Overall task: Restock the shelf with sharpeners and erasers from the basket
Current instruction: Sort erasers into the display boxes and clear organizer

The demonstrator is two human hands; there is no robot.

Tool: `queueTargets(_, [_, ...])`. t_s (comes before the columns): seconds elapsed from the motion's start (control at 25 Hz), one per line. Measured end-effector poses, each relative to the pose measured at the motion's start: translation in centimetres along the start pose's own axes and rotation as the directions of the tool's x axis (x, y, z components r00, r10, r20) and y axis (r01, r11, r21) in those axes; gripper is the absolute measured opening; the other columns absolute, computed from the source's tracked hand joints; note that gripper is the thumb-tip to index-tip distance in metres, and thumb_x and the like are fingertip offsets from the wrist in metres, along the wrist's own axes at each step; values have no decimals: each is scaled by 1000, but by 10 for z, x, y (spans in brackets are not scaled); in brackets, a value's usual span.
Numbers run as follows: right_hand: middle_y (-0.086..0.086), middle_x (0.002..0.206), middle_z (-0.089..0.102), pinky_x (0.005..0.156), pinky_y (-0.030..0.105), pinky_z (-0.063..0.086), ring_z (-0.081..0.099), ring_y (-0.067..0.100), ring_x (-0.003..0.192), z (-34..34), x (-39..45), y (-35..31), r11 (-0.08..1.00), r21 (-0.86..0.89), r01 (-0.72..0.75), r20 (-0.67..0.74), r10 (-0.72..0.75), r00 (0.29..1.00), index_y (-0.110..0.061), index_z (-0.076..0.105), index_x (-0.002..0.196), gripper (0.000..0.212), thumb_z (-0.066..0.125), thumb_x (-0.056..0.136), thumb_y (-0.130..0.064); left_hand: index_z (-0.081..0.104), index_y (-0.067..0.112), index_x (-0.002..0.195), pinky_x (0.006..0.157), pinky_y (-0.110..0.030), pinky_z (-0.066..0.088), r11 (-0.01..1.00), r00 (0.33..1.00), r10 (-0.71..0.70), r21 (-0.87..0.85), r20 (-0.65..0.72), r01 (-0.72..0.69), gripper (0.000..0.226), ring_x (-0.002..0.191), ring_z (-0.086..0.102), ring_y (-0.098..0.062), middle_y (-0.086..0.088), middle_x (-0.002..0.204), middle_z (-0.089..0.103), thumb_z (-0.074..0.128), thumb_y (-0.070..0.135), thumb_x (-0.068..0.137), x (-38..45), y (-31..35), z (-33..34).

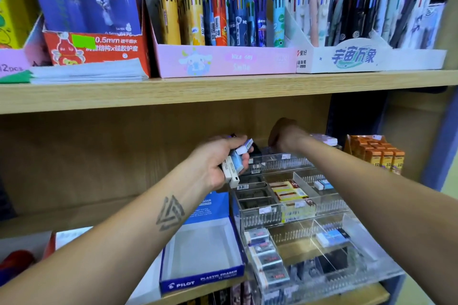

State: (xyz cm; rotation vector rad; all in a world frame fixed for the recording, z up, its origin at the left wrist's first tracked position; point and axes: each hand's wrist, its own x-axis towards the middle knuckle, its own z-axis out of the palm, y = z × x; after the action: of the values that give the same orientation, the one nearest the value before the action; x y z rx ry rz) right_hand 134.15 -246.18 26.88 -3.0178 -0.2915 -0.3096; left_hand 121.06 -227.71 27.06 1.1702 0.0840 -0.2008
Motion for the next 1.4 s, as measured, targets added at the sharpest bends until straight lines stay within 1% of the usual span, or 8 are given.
queueTargets(0.16, [16, 105, 68, 72, 29, 50, 68, 30, 99, 0, -9, -9, 1000, -19, 1, 26, -1, 1000, 2, 68, 104, 16, 60, 91, -4, 52, 2, 126, 40, -24, 48, 991, 991, 111, 78, -70, -105, 43, 41, 55, -20, -18, 74, 70, 72, 8, 88, 7, -4, -8])
queueTargets(0.36, [6, 91, 68, 61, 25, 48, 62, 20, 80, -26, -40, -19, 954, 296, -38, -29, 49, 998, -10, 69, 89, 10, 60, 92, -10, 57, 8, 107, 42, -24, 50, 979, 983, 166, 132, -77, -155, 29, 43, 56, -21, -15, 62, 69, 76, 8, 85, -7, -7, -8])
queueTargets(0.48, [8, 107, 75, 83, 23, 57, 70, 19, 100, -41, -80, -26, 434, 900, -34, 152, -241, 959, -7, 70, 114, 29, 64, 88, 5, 56, 6, 104, 41, -23, 49, 978, 984, 165, 141, -61, -155, 26, 41, 54, -20, -17, 63, 69, 75, 7, 86, -16, -10, -6])
queueTargets(0.56, [15, 113, 72, 94, 29, 55, 70, 21, 104, -41, -100, -29, 326, 945, -36, 174, -405, 898, -3, 66, 120, 38, 67, 84, 10, 56, 6, 104, 40, -23, 48, 977, 986, 157, 154, -60, -146, 25, 41, 54, -19, -16, 62, 66, 74, 8, 87, -20, -12, -4])
queueTargets(0.92, [12, 79, 74, 71, 25, 55, 67, 18, 73, -32, -189, 11, 548, 834, 56, 73, -210, 975, -4, 77, 89, 22, 86, 69, -5, 49, -3, 117, 44, -28, 52, 927, 997, -67, 372, 27, 52, 25, 46, 58, -23, -28, 79, 65, 58, 10, 98, -50, -41, 6])
queueTargets(1.04, [-2, 74, 75, 64, 18, 51, 68, 5, 66, -15, -215, 10, 773, 627, 97, 150, -243, 958, -11, 78, 82, 11, 85, 74, -9, 53, -4, 105, 49, -29, 54, 946, 988, -152, 295, 30, 137, 15, 53, 60, -24, -25, 77, 65, 55, 7, 95, -65, -48, 4])
queueTargets(1.24, [-4, 90, 76, 110, 25, 32, 68, 7, 86, 22, -214, -9, 937, 133, 322, 163, -341, 926, -14, 79, 90, 10, 78, 82, -18, 46, 0, 116, 44, -28, 53, 945, 967, -247, 234, 57, 227, 22, 54, 59, -24, -24, 81, 65, 47, 7, 95, -77, -63, -2])
queueTargets(1.4, [6, 89, 73, 73, 24, 49, 67, 21, 87, 50, -208, -15, 952, 23, 305, 132, -305, 943, -12, 77, 88, 11, 70, 82, -8, 46, 1, 114, 43, -25, 50, 937, 954, -277, 252, 114, 242, 19, 50, 55, -22, -22, 81, 65, 41, 12, 99, -89, -72, -11])
